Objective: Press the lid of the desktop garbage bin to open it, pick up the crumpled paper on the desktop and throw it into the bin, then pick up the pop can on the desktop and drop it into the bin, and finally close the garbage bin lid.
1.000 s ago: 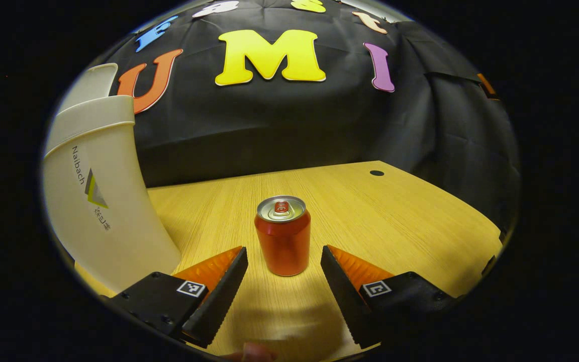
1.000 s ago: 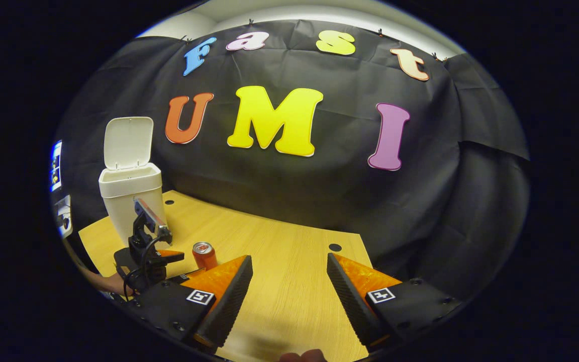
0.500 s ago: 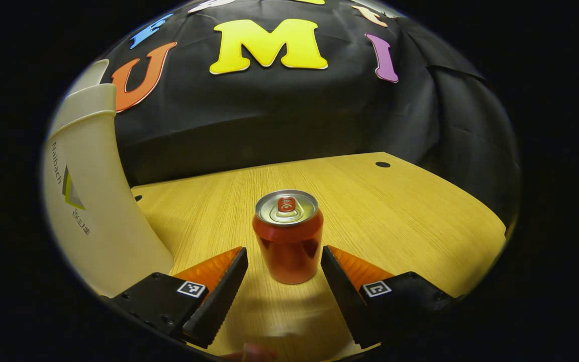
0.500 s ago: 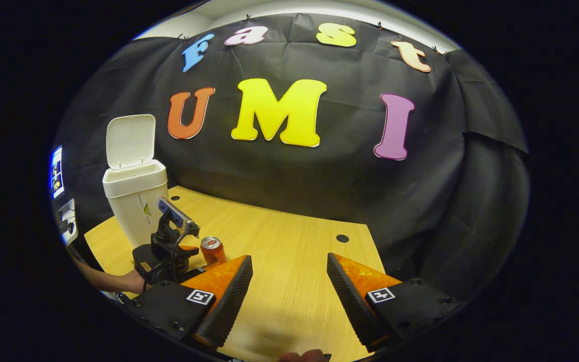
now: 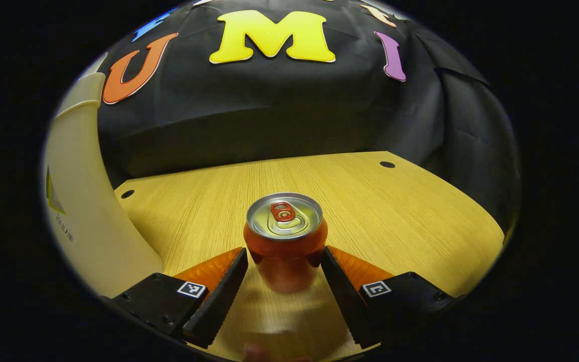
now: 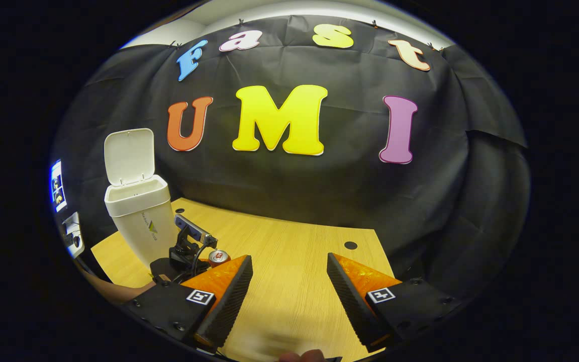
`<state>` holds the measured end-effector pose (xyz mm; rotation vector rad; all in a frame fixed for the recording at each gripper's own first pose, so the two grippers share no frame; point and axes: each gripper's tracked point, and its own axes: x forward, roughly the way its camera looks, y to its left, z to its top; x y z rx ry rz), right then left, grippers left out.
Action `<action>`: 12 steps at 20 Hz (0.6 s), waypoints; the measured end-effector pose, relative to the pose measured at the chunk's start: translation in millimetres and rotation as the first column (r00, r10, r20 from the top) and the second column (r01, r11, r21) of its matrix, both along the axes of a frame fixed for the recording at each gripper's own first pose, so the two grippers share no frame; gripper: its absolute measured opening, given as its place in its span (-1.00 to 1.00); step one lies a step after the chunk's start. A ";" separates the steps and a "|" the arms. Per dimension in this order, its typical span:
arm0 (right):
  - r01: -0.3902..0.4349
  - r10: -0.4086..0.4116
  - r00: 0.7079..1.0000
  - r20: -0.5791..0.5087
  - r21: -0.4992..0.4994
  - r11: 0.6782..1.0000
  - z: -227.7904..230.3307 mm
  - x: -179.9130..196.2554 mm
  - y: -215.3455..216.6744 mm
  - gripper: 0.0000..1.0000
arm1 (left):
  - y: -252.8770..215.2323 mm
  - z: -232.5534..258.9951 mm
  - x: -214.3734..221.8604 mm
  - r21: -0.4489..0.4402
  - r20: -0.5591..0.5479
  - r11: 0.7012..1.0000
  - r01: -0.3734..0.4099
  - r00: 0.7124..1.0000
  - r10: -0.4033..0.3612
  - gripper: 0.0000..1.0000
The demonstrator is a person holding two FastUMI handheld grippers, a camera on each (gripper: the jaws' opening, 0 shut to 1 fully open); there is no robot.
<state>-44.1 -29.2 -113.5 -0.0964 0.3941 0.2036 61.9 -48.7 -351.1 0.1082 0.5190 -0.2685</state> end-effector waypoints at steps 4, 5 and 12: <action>0.007 -0.008 1.000 -0.008 -0.012 1.000 -3.6 0.5 -1.5 0.89 | -1.8 -1.5 -2.3 -0.006 -0.013 1.000 0.010 1.000 -0.010 0.75; 0.008 -0.008 1.000 -0.010 -0.013 1.000 -4.4 1.0 -1.2 0.89 | -2.8 1.0 -2.8 -0.013 -0.010 1.000 0.014 1.000 -0.014 0.74; 0.006 -0.006 1.000 0.009 0.013 1.000 -0.6 -4.7 -4.3 0.89 | -1.8 59.9 -17.6 -0.037 0.046 0.999 0.009 0.999 -0.007 0.70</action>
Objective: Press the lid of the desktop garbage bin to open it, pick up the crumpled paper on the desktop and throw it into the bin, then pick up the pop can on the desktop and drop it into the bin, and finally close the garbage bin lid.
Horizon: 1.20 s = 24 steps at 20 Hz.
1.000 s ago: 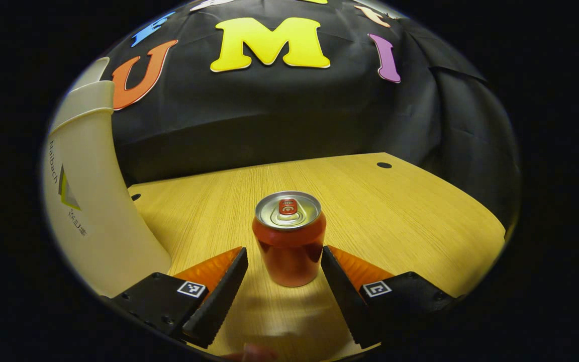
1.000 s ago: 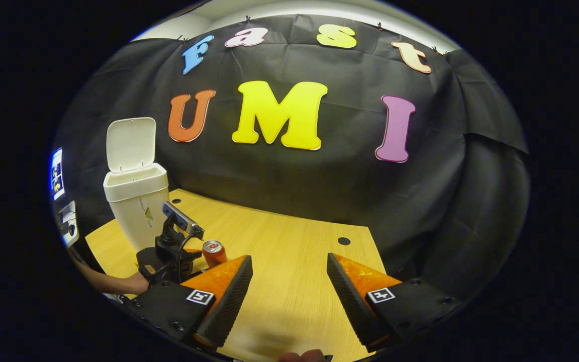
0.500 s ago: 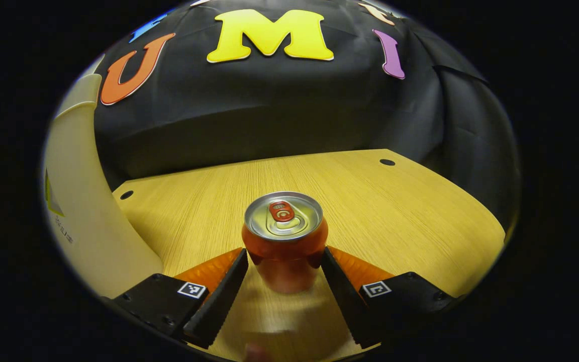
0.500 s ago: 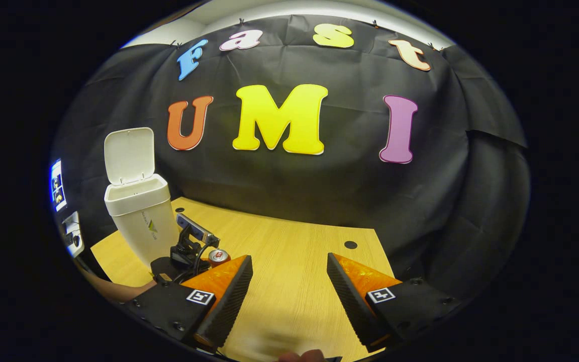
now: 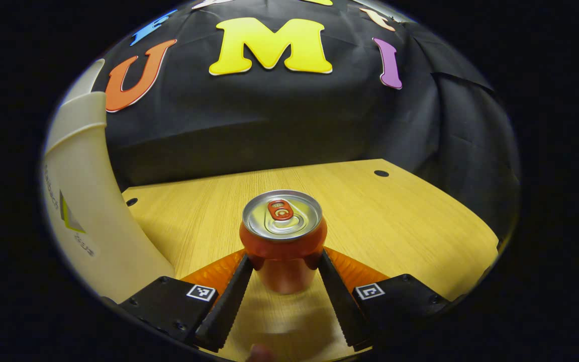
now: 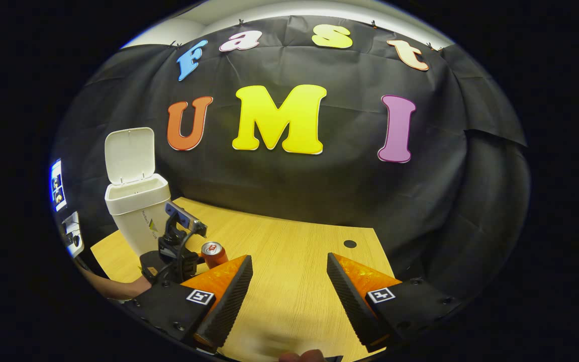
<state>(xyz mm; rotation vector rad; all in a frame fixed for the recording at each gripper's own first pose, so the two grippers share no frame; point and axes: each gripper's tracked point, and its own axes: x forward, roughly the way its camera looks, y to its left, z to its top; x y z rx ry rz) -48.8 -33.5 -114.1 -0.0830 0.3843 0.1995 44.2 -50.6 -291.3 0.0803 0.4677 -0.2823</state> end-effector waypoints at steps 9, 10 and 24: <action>0.003 -0.006 0.999 0.051 0.073 0.997 17.4 6.8 -12.0 0.89 | 25.2 137.2 -6.2 0.009 0.133 0.994 -0.110 0.985 0.108 0.70; -0.002 -0.004 0.998 0.062 0.084 0.996 20.4 10.0 -10.6 0.89 | 33.2 153.1 -2.8 0.012 0.153 0.991 -0.130 0.980 0.127 0.70; -0.079 0.065 0.993 0.101 0.146 0.986 33.1 46.7 39.1 0.89 | 196.0 249.9 17.3 0.024 0.298 0.911 -0.412 0.873 0.387 0.69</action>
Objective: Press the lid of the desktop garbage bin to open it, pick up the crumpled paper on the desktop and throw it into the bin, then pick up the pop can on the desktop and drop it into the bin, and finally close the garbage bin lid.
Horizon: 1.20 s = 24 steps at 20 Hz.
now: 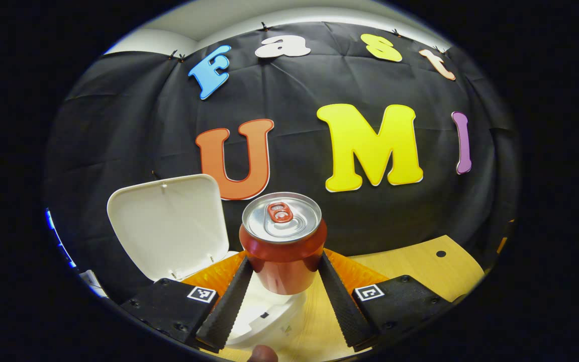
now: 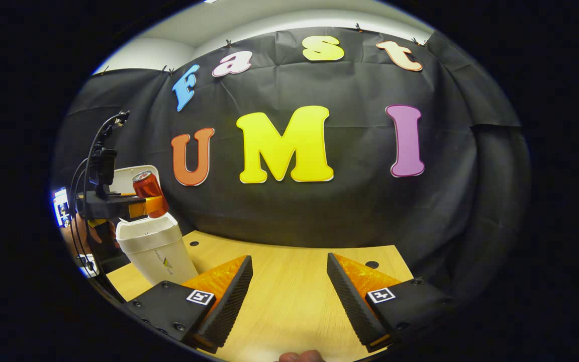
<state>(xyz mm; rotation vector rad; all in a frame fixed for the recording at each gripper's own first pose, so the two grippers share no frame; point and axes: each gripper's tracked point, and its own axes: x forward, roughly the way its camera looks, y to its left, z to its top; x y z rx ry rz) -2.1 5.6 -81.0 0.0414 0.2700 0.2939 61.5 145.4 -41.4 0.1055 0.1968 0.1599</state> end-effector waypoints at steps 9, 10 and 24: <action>-0.062 0.061 0.998 -0.031 -0.033 0.998 -6.5 -2.8 43.3 0.88 | 72.1 -42.8 -3.0 0.005 -0.109 0.990 -0.143 0.984 0.143 0.69; -0.065 0.064 0.998 -0.030 -0.037 0.997 -5.9 -3.2 46.2 0.88 | 75.1 -47.4 -2.0 -0.004 -0.120 0.989 -0.151 0.981 0.150 0.70; -0.114 0.110 0.992 -0.062 -0.073 0.991 -10.9 -18.4 65.6 0.89 | 76.1 -46.9 -18.0 -0.070 -0.114 0.962 -0.263 0.960 0.255 0.79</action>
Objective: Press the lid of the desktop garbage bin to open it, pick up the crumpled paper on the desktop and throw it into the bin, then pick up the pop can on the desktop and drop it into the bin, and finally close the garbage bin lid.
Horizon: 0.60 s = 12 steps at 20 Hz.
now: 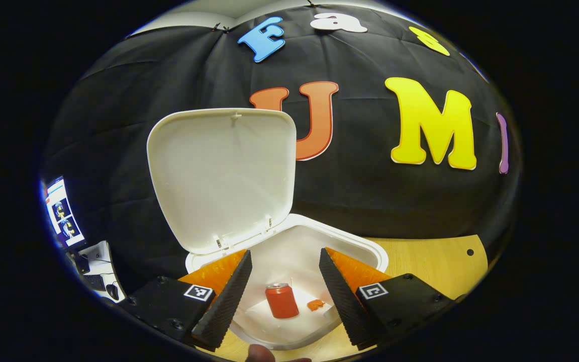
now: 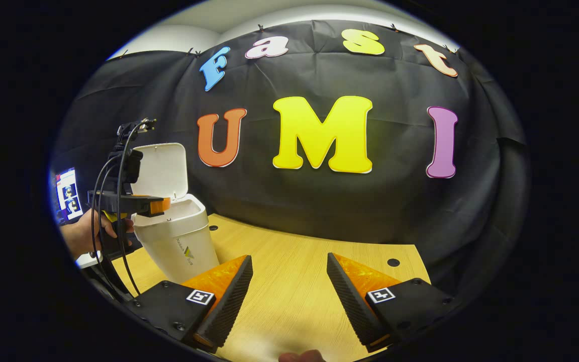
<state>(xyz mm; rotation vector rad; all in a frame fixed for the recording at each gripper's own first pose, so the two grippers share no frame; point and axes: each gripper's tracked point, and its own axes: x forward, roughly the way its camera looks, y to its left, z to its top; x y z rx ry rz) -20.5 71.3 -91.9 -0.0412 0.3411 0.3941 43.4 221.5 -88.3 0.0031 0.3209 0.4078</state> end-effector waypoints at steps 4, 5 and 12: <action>-0.013 0.013 1.000 0.002 0.007 1.000 2.5 -5.7 -4.7 0.89 | -15.1 34.5 -2.2 0.033 0.072 0.998 -0.054 0.996 0.052 0.80; -0.016 0.016 1.000 0.006 0.006 1.000 3.5 -7.1 -7.2 0.89 | -20.5 46.3 -0.1 0.035 0.101 0.997 -0.062 0.993 0.058 0.80; 0.013 -0.013 1.000 0.021 0.025 1.000 9.0 -3.8 -38.3 0.89 | -31.3 110.0 18.7 0.078 0.181 0.986 -0.144 0.975 0.128 0.78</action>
